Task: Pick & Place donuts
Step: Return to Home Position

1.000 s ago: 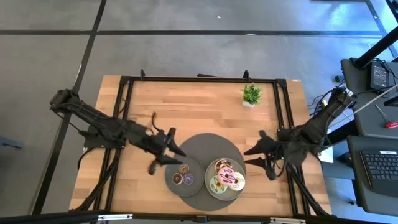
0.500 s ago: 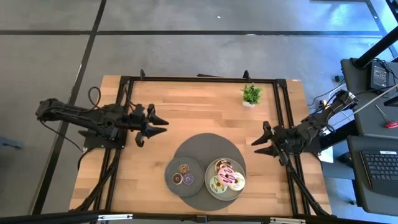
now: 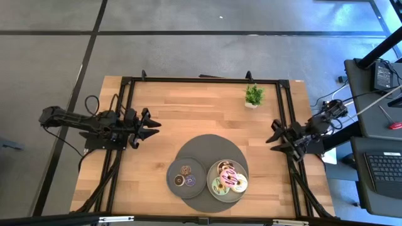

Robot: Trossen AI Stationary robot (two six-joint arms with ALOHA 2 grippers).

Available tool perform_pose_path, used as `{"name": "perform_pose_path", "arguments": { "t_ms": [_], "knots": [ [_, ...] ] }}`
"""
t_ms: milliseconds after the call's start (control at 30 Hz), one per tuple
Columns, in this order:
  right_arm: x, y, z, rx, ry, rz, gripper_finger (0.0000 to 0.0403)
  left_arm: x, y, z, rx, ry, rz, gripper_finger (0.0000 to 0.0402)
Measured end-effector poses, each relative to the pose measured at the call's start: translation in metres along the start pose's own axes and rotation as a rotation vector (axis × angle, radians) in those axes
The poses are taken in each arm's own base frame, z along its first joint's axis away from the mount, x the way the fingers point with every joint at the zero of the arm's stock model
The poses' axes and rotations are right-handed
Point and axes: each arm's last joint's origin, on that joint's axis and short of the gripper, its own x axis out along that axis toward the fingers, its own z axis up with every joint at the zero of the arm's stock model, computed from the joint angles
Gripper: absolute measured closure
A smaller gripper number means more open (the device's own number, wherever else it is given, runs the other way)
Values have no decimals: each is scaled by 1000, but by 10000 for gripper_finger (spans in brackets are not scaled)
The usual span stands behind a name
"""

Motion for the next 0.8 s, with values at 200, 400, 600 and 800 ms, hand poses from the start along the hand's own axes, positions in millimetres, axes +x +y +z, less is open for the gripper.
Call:
{"name": "perform_pose_path", "arguments": {
  "t_ms": [200,400,600,800],
  "knots": [
    [-3,1,6,-19,26,-3,249,-17,9,-11,6,-60,-32,256],
    [-3,1,6,-27,32,24,249,-24,14,-16,-5,-47,-30,257],
    [-3,2,9,-60,-3,33,249,-25,18,-14,38,-66,2,258],
    [-3,0,9,-102,-12,-36,249,-25,20,-16,31,-39,22,256]
  ]
}}
